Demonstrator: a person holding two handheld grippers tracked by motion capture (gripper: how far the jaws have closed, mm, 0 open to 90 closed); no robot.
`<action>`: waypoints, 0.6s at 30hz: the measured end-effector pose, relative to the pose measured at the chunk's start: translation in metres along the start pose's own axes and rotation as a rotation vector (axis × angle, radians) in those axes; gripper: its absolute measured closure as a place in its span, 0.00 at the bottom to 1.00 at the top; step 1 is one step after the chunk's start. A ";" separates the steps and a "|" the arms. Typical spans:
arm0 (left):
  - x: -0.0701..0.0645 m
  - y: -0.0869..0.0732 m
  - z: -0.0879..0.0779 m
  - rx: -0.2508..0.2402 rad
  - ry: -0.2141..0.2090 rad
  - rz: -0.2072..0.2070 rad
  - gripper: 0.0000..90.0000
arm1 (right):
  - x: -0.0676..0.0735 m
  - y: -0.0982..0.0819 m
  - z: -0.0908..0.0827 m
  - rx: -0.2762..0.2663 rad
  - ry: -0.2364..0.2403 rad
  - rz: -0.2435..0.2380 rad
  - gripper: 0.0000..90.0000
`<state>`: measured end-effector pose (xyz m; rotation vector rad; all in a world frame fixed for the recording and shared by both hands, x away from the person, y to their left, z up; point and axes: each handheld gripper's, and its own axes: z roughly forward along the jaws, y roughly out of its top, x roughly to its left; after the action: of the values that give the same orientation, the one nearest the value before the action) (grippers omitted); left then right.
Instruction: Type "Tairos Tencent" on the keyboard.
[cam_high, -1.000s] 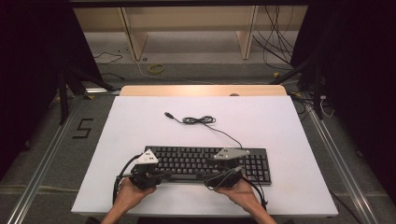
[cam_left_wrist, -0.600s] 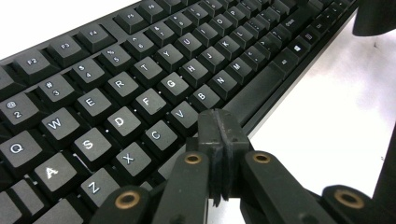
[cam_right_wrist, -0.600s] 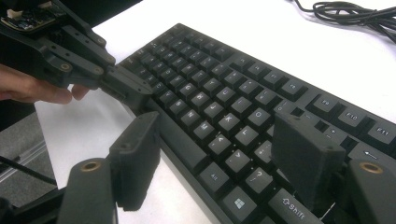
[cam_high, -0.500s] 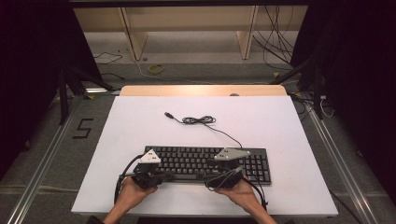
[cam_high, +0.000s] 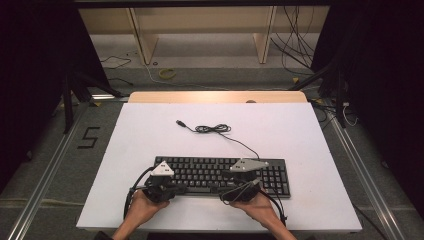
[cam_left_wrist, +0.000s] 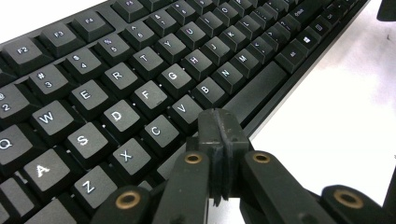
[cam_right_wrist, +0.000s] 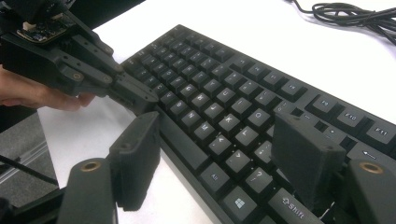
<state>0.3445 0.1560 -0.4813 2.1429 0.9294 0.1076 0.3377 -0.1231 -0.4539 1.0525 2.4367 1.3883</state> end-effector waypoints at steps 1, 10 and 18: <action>0.000 0.000 0.000 0.001 -0.002 -0.001 0.99 | 0.000 0.000 0.000 0.000 0.000 -0.001 0.37; 0.000 0.003 -0.007 -0.051 0.011 -0.004 0.95 | -0.001 0.001 -0.001 -0.002 0.000 0.004 0.37; 0.004 0.003 -0.015 -0.103 -0.001 -0.026 0.88 | 0.000 0.001 -0.001 -0.003 0.002 0.004 0.37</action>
<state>0.3444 0.1667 -0.4696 2.0357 0.9310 0.1381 0.3380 -0.1234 -0.4530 1.0564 2.4345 1.3942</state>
